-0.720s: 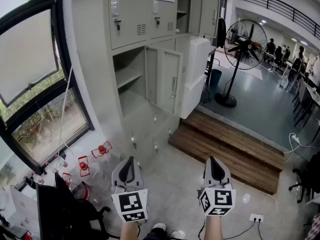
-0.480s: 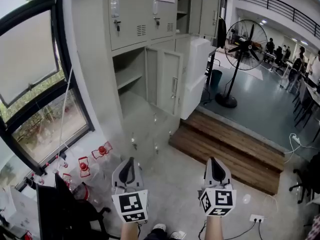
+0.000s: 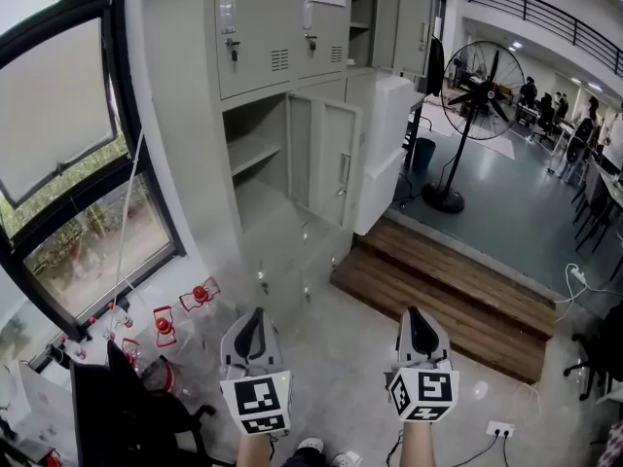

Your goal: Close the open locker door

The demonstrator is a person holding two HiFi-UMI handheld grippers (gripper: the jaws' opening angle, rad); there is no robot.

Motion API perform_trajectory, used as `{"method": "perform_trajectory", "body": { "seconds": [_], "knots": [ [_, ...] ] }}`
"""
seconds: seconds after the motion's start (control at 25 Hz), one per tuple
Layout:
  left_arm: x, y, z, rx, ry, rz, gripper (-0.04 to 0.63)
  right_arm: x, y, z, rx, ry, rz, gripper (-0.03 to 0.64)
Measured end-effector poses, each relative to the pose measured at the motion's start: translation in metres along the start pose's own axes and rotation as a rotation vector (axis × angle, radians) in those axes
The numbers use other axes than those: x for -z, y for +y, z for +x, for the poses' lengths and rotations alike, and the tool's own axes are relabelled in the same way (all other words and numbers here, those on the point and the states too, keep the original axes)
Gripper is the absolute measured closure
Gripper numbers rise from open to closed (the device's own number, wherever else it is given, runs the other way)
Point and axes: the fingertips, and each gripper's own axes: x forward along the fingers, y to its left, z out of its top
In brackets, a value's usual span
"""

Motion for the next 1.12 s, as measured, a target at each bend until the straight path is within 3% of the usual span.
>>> {"method": "perform_trajectory", "body": {
  "seconds": [0.16,0.24,1.12],
  "knots": [
    [0.0,0.006,0.011,0.003,-0.001,0.001,0.598,0.001,0.015,0.017,-0.051,0.015,-0.024,0.583],
    [0.0,0.009,0.018,0.005,-0.003,0.0,0.597,0.004,0.024,0.027,-0.103,0.032,-0.011,0.418],
    [0.017,0.026,0.078,0.041,0.027,0.02,0.597,0.023,0.035,0.083,-0.092,0.047,0.039,0.41]
  ]
}}
